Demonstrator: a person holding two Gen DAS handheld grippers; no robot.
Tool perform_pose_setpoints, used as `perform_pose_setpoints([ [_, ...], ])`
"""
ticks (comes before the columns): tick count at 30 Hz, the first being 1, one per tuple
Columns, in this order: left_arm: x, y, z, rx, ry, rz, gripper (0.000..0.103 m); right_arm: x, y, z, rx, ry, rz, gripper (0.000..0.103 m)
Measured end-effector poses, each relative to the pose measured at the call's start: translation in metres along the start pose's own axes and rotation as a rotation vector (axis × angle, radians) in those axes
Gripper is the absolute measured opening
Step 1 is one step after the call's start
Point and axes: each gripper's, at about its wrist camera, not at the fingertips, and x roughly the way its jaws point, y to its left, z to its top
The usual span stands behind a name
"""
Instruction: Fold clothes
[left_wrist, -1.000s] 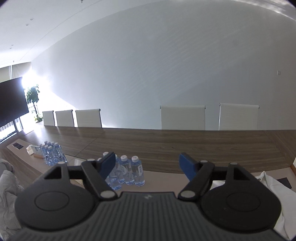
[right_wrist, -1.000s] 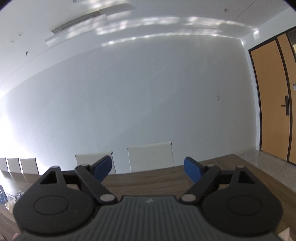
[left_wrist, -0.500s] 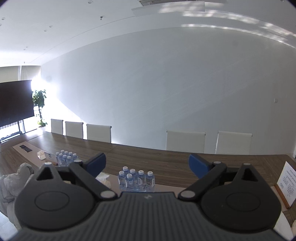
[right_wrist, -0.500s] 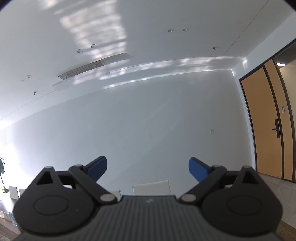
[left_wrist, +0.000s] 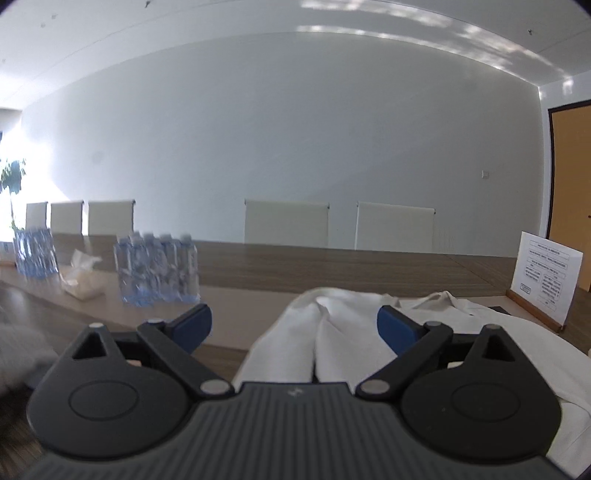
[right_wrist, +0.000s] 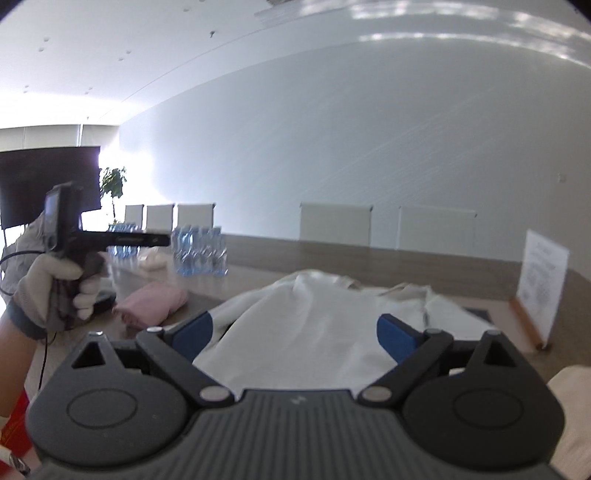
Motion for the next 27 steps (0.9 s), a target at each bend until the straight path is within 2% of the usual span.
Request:
perform_pose_setpoints([
  [1,0.012,-0.006,-0.025,-0.041,0.017,-0.018,0.096,0.008,0.026,-0.042,-0.035,0.026,0.018,0.097],
  [3,0.026,-0.012,-0.058,-0.098,0.03,-0.041,0.096,0.044,0.07,-0.079,-0.125,0.066,0.024,0.096],
  [6,0.039,-0.016,-0.085,-0.097,0.021,-0.053,0.096,0.086,0.152,-0.138,-0.22,0.113,0.021,0.096],
  [7,0.038,-0.019,-0.083,-0.074,0.036,-0.044,0.096,0.126,0.178,-0.139,-0.225,0.127,0.019,0.096],
  [8,0.037,-0.021,-0.082,-0.054,0.05,-0.038,0.096,0.149,0.188,-0.137,-0.214,0.139,0.019,0.096],
  [11,0.036,-0.016,-0.08,-0.066,0.056,-0.071,0.096,0.198,0.2,-0.136,-0.167,0.174,0.02,0.096],
  [13,0.03,-0.011,-0.082,-0.108,0.087,-0.061,0.096,0.202,0.194,-0.112,-0.136,0.191,0.029,0.096],
  [15,0.029,-0.005,-0.083,-0.14,0.133,-0.078,0.096,0.219,0.194,-0.107,-0.114,0.212,0.047,0.096],
  [17,0.034,-0.001,-0.087,-0.157,0.168,-0.085,0.096,0.235,0.196,-0.107,-0.099,0.239,0.065,0.091],
  [18,0.035,0.0,-0.089,-0.164,0.182,-0.085,0.096,0.257,0.191,-0.102,-0.09,0.256,0.076,0.081],
  [19,0.035,-0.001,-0.09,-0.158,0.182,-0.077,0.096,0.267,0.188,-0.1,-0.07,0.265,0.083,0.067],
  [20,0.035,-0.001,-0.091,-0.152,0.182,-0.068,0.096,0.271,0.187,-0.099,-0.048,0.27,0.089,0.059],
  [22,0.034,-0.003,-0.092,-0.131,0.176,-0.05,0.096,0.271,0.168,-0.082,0.004,0.271,0.086,0.024],
  [24,0.032,-0.006,-0.093,-0.104,0.167,-0.029,0.096,0.285,0.144,-0.064,0.052,0.257,0.072,0.013],
  [27,0.032,-0.011,-0.095,-0.069,0.175,-0.033,0.096,0.265,0.118,-0.042,0.077,0.172,0.022,0.01],
])
